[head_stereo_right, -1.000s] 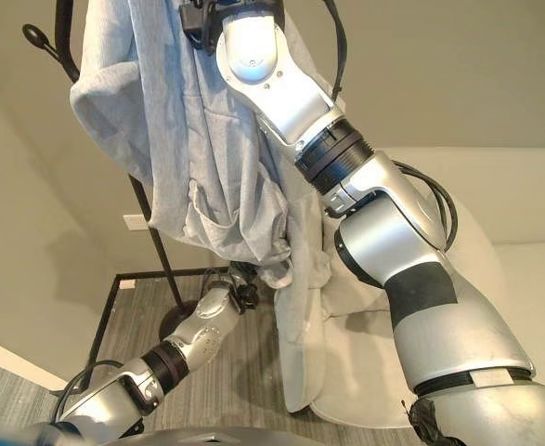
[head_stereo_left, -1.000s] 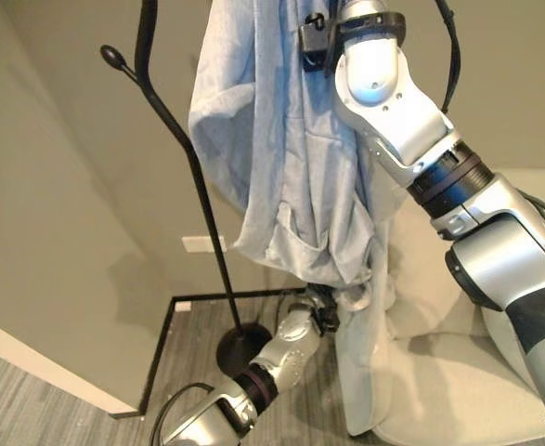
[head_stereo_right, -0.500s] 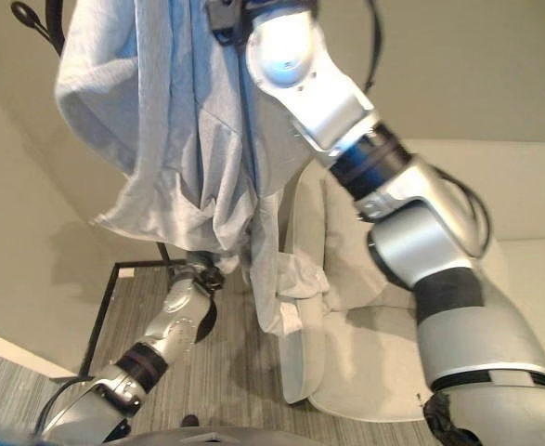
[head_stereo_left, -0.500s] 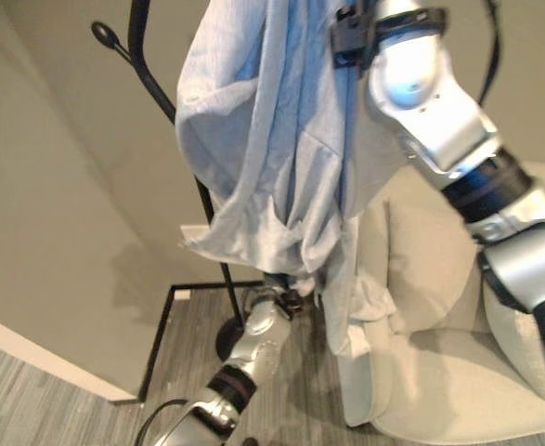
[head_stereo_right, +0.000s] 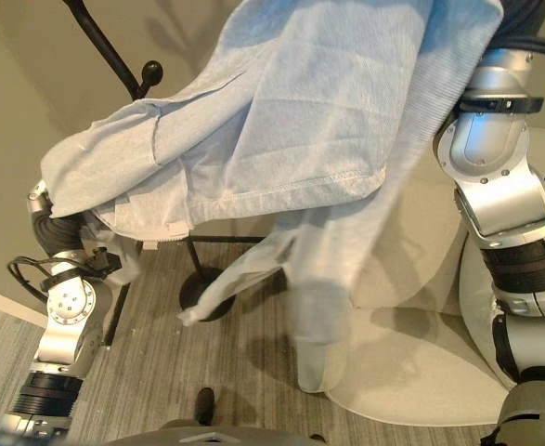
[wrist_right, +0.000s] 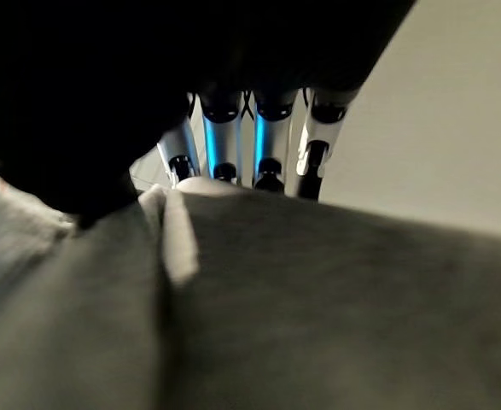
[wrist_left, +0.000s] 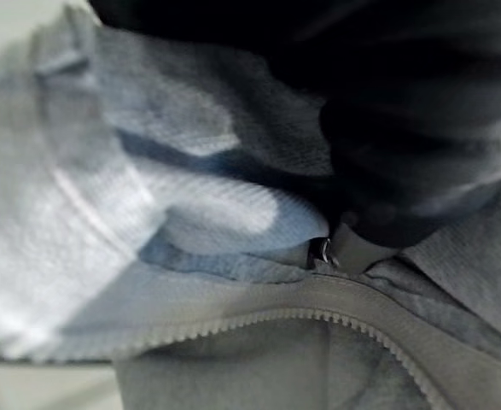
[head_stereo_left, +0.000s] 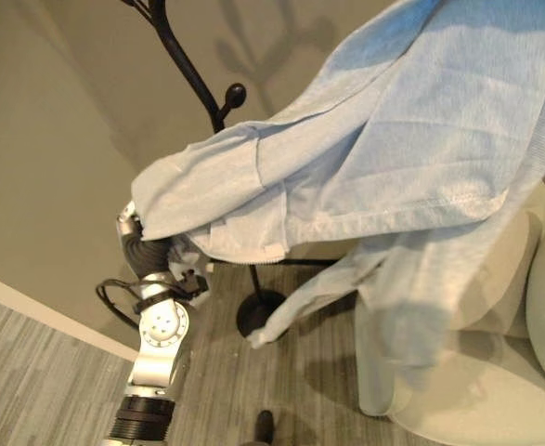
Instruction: Hang the clothes on the sofa on the clothes rack.
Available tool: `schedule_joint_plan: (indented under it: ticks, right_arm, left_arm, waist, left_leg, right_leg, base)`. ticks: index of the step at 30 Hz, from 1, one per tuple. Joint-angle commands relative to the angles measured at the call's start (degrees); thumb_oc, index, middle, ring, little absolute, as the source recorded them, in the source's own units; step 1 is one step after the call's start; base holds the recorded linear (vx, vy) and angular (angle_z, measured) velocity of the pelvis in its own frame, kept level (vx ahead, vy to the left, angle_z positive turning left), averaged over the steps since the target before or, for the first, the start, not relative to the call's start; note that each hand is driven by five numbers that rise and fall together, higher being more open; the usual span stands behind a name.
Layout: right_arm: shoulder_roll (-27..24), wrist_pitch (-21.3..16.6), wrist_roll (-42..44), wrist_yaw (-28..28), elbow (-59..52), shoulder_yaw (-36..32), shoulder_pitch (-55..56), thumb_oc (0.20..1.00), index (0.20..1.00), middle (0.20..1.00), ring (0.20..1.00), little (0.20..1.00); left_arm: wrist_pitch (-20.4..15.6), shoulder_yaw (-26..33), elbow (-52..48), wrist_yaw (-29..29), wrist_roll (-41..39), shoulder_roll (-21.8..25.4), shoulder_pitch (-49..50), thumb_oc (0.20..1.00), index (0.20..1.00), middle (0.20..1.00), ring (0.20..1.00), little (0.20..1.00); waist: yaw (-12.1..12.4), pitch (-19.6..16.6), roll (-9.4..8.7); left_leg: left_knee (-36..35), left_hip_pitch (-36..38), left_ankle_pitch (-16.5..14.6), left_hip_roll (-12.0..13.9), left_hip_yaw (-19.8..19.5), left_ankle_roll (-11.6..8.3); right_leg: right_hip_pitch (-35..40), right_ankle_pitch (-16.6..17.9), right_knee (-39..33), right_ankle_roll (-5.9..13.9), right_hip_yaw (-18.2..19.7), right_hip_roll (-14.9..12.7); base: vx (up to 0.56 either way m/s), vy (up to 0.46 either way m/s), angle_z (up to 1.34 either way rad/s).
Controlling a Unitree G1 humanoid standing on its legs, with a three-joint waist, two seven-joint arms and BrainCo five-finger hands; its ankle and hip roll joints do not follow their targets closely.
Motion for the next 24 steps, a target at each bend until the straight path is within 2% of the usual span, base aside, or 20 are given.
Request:
schedule_joint_plan:
  ticks: [1, 3, 4, 5, 6, 7, 10, 11, 13, 14, 16, 17, 18, 19, 22, 24]
  right_arm:
    - [0.1, -1.3, -0.9, 0.0, 0.2, -3.2, -4.3, 0.200, 0.200, 0.200, 0.200, 0.200]
    - [1.1, -1.3, -1.3, 0.1, 0.1, -4.0, -3.6, 0.200, 0.200, 0.200, 0.200, 0.200]
    - [1.8, -1.1, -1.9, -0.1, 0.2, -4.0, -4.3, 0.200, 0.200, 0.200, 0.200, 0.200]
    - [1.8, -1.1, -1.9, -0.1, 0.2, -3.9, -4.4, 0.200, 0.200, 0.200, 0.200, 0.200]
    - [2.2, -1.1, -1.9, -0.6, 1.1, -3.7, -5.1, 0.200, 0.200, 0.200, 0.200, 0.200]
    - [2.2, -1.2, -1.9, -0.6, 1.2, -3.6, -5.4, 0.200, 0.200, 0.200, 0.200, 0.200]
    - [0.6, -0.4, -1.5, -0.9, 4.8, -2.2, -8.0, 0.200, 0.200, 0.200, 0.200, 0.200]
    - [0.0, -0.5, -0.8, -1.0, 6.3, -1.6, -9.1, 0.200, 0.200, 0.200, 0.200, 0.200]
    - [-1.1, -0.8, 1.9, -1.3, 11.7, 1.1, -13.9, 0.200, 0.200, 0.200, 0.200, 0.200]
    - [-1.4, -0.7, 2.8, -1.4, 13.8, 1.9, -15.3, 0.200, 0.200, 0.200, 0.200, 0.200]
    - [-1.5, -0.7, 3.7, -1.8, 17.4, 3.0, -17.4, 0.200, 0.200, 0.200, 0.200, 0.200]
    - [-2.0, -0.1, 3.3, -2.0, 19.6, 3.4, -18.1, 0.200, 0.200, 0.200, 0.200, 0.200]
    - [-2.0, 0.2, 3.4, -2.1, 21.2, 3.8, -18.6, 0.200, 0.200, 0.200, 0.200, 0.200]
    - [-2.0, 0.0, 3.5, -2.1, 21.4, 4.0, -18.9, 0.200, 0.200, 0.200, 0.200, 0.200]
    - [-2.8, 0.8, 3.8, -1.7, 24.2, 4.9, -18.6, 0.200, 0.200, 0.200, 0.200, 0.200]
    - [-3.8, 0.8, 4.5, -1.0, 26.3, 6.2, -19.3, 0.200, 0.200, 0.200, 0.200, 0.200]
  left_arm:
    - [-3.1, 4.6, -5.7, 4.3, 6.4, 6.0, -2.7, 0.200, 0.200, 0.200, 0.200, 0.200]
    - [-3.0, 5.6, -6.0, 5.1, 8.0, 7.4, -3.7, 0.200, 0.200, 0.200, 0.200, 0.200]
    - [-2.9, 6.0, -5.6, 5.7, 8.3, 8.6, -5.2, 0.200, 0.200, 0.200, 0.200, 0.200]
    - [-2.9, 6.0, -5.6, 5.7, 8.3, 8.6, -5.2, 0.200, 0.200, 0.200, 0.200, 0.200]
    - [-2.9, 6.1, -4.5, 6.5, 8.7, 10.0, -7.7, 0.200, 0.200, 0.200, 0.200, 0.200]
    - [-3.0, 6.1, -4.3, 6.6, 8.7, 10.1, -8.0, 0.200, 0.200, 0.200, 0.200, 0.200]
    - [-2.9, 7.0, -2.1, 7.0, 8.8, 12.4, -10.7, 0.200, 0.200, 0.200, 0.200, 0.200]
    - [-2.9, 7.4, -1.6, 7.3, 8.7, 13.2, -11.1, 0.200, 0.200, 0.200, 0.200, 0.200]
    - [-2.5, 7.5, 0.2, 7.3, 7.9, 14.8, -12.5, 0.200, 0.200, 0.200, 0.200, 0.200]
    - [-2.4, 7.8, 0.8, 7.5, 7.9, 15.5, -13.1, 0.200, 0.200, 0.200, 0.200, 0.200]
    - [-2.1, 8.5, 2.9, 8.2, 8.0, 16.5, -14.5, 0.200, 0.200, 0.200, 0.200, 0.200]
    - [-1.8, 8.5, 4.9, 8.5, 8.3, 16.9, -15.6, 0.200, 0.200, 0.200, 0.200, 0.200]
    - [-1.8, 8.2, 6.2, 8.7, 8.2, 17.0, -16.5, 0.200, 0.200, 0.200, 0.200, 0.200]
    - [-1.9, 8.1, 6.6, 8.7, 8.2, 17.1, -16.8, 0.200, 0.200, 0.200, 0.200, 0.200]
    - [-1.9, 6.5, 10.8, 8.3, 7.0, 17.5, -19.2, 0.200, 0.200, 0.200, 0.200, 0.200]
    - [-1.7, 5.8, 13.9, 7.9, 5.9, 18.2, -20.2, 0.200, 0.200, 0.200, 0.200, 0.200]
  waist:
    - [1.5, -1.6, -2.72]
    - [1.7, -1.2, -1.89]
    - [1.7, -0.6, -0.82]
    - [1.8, -0.6, -0.84]
    - [1.6, -0.5, 0.22]
    - [1.6, -0.2, 0.20]
    - [0.7, 0.2, 0.94]
    - [0.7, 0.1, 0.93]
    - [0.4, 0.7, 1.32]
    - [0.2, 1.1, 1.33]
    - [-0.6, 1.9, 1.34]
    - [-1.3, 1.9, 1.12]
    - [-1.7, 1.9, 1.03]
    - [-1.7, 2.1, 1.15]
    - [-2.8, 1.5, 0.88]
    - [-3.0, 1.2, 0.43]
  left_leg:
    - [0.0, 2.9, -4.2, 0.8, -1.2, 1.84]
    - [0.0, 4.3, -4.8, -0.5, -1.2, 2.81]
    - [0.0, 6.0, -5.5, -1.3, -1.1, 3.93]
    - [0.0, 6.0, -5.5, -1.4, -1.1, 3.93]
    - [0.0, 7.2, -6.1, -1.5, -1.0, 4.61]
    - [0.0, 7.3, -6.1, -1.5, -1.0, 4.54]
    - [0.0, 9.4, -7.1, -1.4, -1.0, 4.85]
    - [0.0, 9.7, -7.0, -1.4, -0.8, 4.85]
    - [0.0, 10.9, -7.8, -0.7, -0.7, 4.39]
    - [0.0, 10.9, -7.3, -0.9, -1.1, 4.30]
    - [0.0, 12.5, -7.9, -1.9, -2.0, 4.19]
    - [0.0, 13.6, -8.3, -3.3, -3.2, 4.36]
    - [0.0, 14.1, -8.4, -3.8, -4.0, 4.45]
    - [0.0, 14.2, -8.5, -3.6, -4.1, 4.44]
    - [0.0, 14.8, -8.7, -4.8, -6.6, 4.80]
    - [0.0, 14.8, -8.3, -5.6, -7.7, 4.72]
  right_leg:
    - [0.0, 23.7, 3.1, 0.02, 3.9, -5.5]
    - [-0.9, 25.2, 6.8, -0.37, 4.0, -6.2]
    - [-2.8, 26.5, 12.6, -1.15, 3.9, -6.9]
    - [-2.9, 26.5, 12.7, -1.14, 4.0, -7.0]
    - [-4.1, 25.3, 16.5, -1.62, 3.1, -6.5]
    - [-4.4, 24.8, 17.3, -1.69, 3.3, -6.5]
    - [-8.1, 18.0, 19.6, -3.65, 4.7, -1.1]
    - [-9.1, 16.1, 18.8, -3.90, 4.6, 0.4]
    - [-11.4, 10.4, 16.2, -5.21, 4.2, 5.6]
    - [-12.3, 9.8, 14.4, -5.19, 4.8, 7.7]
    - [-13.9, 9.7, 9.1, -5.23, 6.8, 12.9]
    - [-14.7, 10.7, 5.4, -5.18, 9.0, 15.8]
    - [-14.6, 11.5, 3.6, -5.30, 10.2, 17.1]
    - [-14.2, 11.8, 3.1, -5.33, 10.2, 17.2]
    - [-14.9, 14.4, 1.0, -5.03, 14.7, 20.1]
    - [-14.3, 15.1, -0.2, -5.39, 15.8, 19.8]
  base:
    - [0.04, 0.171, -0.04]
    - [0.07, 0.287, 0.01]
    - [0.07, 0.295, 0.08]
    - [0.10, 0.355, 0.06]
    - [0.05, 0.148, 0.07]
    - [0.08, 0.213, 0.02]
    - [0.07, 0.112, 0.04]
    - [0.06, 0.055, -0.07]
    - [0.08, -0.007, -0.12]
    - [0.10, -0.030, -0.16]
    - [0.14, 0.039, 0.10]
    - [0.18, 0.080, 0.26]
    - [0.15, 0.064, 0.26]
    - [0.10, 0.016, 0.35]
    - [0.12, -0.002, 0.68]
    - [0.09, -0.018, 0.75]
